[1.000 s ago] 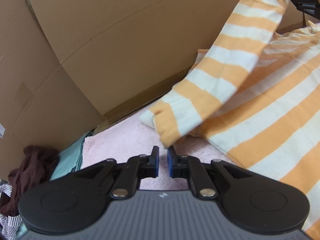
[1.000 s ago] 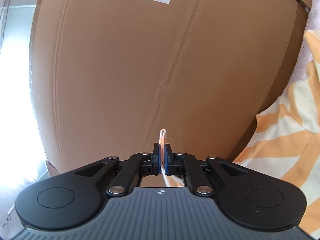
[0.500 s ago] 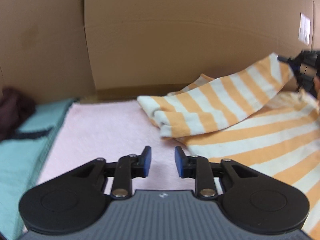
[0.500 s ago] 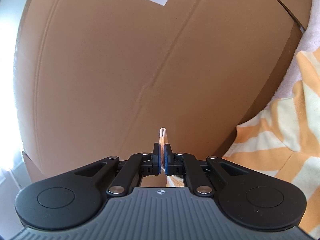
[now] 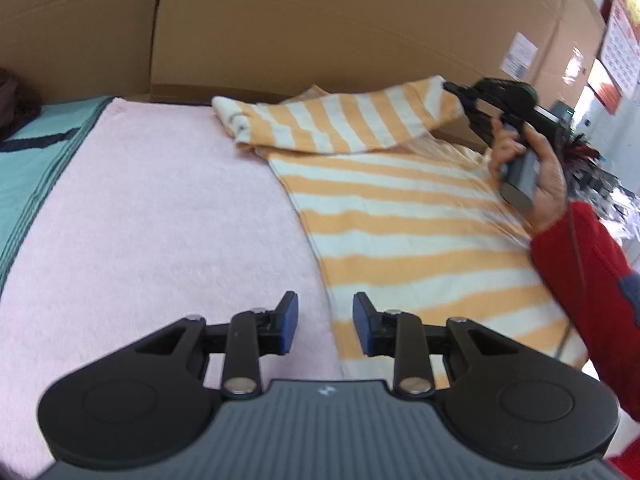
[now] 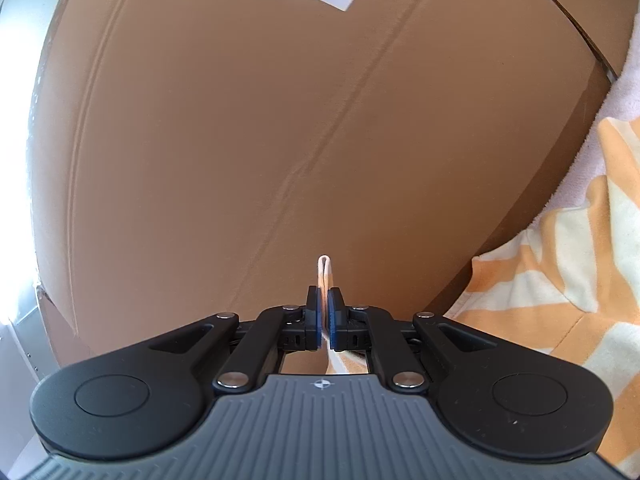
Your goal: Fold clothes
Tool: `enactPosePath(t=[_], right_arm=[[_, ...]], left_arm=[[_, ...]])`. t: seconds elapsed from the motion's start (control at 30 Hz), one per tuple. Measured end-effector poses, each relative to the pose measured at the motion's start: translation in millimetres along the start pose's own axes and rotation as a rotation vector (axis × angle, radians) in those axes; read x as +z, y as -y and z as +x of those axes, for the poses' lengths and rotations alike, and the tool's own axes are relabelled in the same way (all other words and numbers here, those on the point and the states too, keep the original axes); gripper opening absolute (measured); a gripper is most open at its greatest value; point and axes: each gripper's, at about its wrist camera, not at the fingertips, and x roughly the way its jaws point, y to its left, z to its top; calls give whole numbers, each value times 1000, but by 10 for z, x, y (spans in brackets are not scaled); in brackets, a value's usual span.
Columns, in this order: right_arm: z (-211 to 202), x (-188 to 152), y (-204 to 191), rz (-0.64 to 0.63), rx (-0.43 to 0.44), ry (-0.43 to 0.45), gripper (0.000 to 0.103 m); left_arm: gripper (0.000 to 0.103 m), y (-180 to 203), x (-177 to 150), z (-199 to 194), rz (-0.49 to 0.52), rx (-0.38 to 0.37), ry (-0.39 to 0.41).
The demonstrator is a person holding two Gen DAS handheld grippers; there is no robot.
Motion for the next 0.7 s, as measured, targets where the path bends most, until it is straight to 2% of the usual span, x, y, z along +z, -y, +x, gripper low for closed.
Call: enactPosePath(t=[0.1, 0.2, 0.27, 0.43, 0.53, 0.63, 0.67, 0.7], right_arm=[[-11, 42, 7, 13, -3, 0, 4], [-24, 78, -1, 19, 0, -3, 4], [-30, 98, -29, 7, 2, -5, 4], [-24, 136, -59, -22, -20, -16, 5], [-20, 206, -90, -23, -49, -22, 4], [-34, 294, -161, -17, -74, -27, 4], [-44, 264, -213, -4, -64, -30, 4], [-55, 228, -267, 9, -53, -33, 4]], left_arm=[[29, 70, -229, -179, -3, -21, -38], [28, 24, -340, -257, -61, -39, -30], [28, -16, -368, -248, -116, -69, -16], [28, -17, -388, -173, -178, -134, 15], [29, 4, -354, -164, -161, -123, 31], [37, 13, -234, -169, -98, -69, 49], [43, 16, -195, -171, -78, -51, 56], [55, 19, -155, -173, -57, -34, 62]])
